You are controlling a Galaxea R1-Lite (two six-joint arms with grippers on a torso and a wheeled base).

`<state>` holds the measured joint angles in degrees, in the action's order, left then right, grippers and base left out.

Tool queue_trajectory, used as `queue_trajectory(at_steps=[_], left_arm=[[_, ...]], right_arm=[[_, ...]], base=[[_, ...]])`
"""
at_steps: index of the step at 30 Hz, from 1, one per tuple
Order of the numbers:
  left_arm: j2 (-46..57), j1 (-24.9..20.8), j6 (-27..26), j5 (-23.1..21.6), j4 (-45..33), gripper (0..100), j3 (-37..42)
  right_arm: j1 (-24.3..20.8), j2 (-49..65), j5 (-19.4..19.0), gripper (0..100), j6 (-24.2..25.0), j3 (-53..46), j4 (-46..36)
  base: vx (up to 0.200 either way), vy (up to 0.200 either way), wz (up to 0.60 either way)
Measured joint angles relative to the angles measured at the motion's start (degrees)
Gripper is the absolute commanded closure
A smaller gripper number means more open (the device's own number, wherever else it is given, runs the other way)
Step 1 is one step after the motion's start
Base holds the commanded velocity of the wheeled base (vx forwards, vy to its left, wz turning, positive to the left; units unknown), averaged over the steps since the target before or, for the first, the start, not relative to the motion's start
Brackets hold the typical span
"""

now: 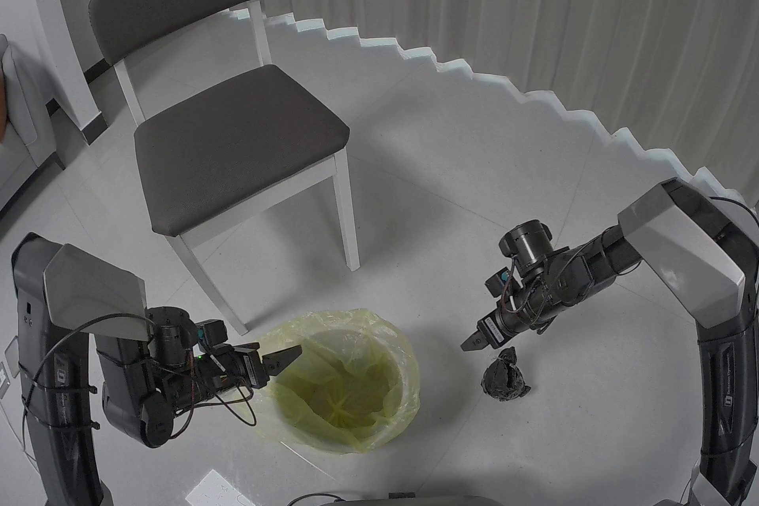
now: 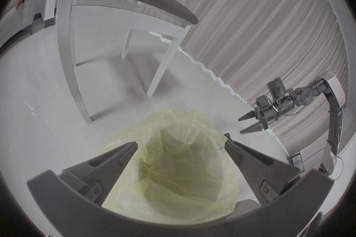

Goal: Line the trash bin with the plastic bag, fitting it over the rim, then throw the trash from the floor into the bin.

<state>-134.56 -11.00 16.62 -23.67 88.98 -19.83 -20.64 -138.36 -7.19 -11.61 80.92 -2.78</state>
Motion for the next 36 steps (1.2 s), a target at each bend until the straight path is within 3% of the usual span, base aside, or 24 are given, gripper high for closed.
queue_trajectory(at_steps=[9, 18, 36], left_arm=[[3.6, 2.2, -3.0, -0.2, 0.0, 0, 5.6], [5.0, 3.1, -2.4, 0.1, 0.0, 0, 5.4], [6.2, 2.3, -2.5, 2.1, 0.0, 0, 5.6]], right_arm=[[2.5, 0.1, 0.0, 0, -0.2, -1.7, 0.2], [3.3, -1.9, 0.1, 0, -0.3, 0.0, 0.5], [7.5, -12.4, 3.3, 0, 0.1, 20.7, -6.5]], base=[[-0.2, 0.0, 0.0], [0.0, 0.0, 0.0], [0.0, 0.0, 0.0]])
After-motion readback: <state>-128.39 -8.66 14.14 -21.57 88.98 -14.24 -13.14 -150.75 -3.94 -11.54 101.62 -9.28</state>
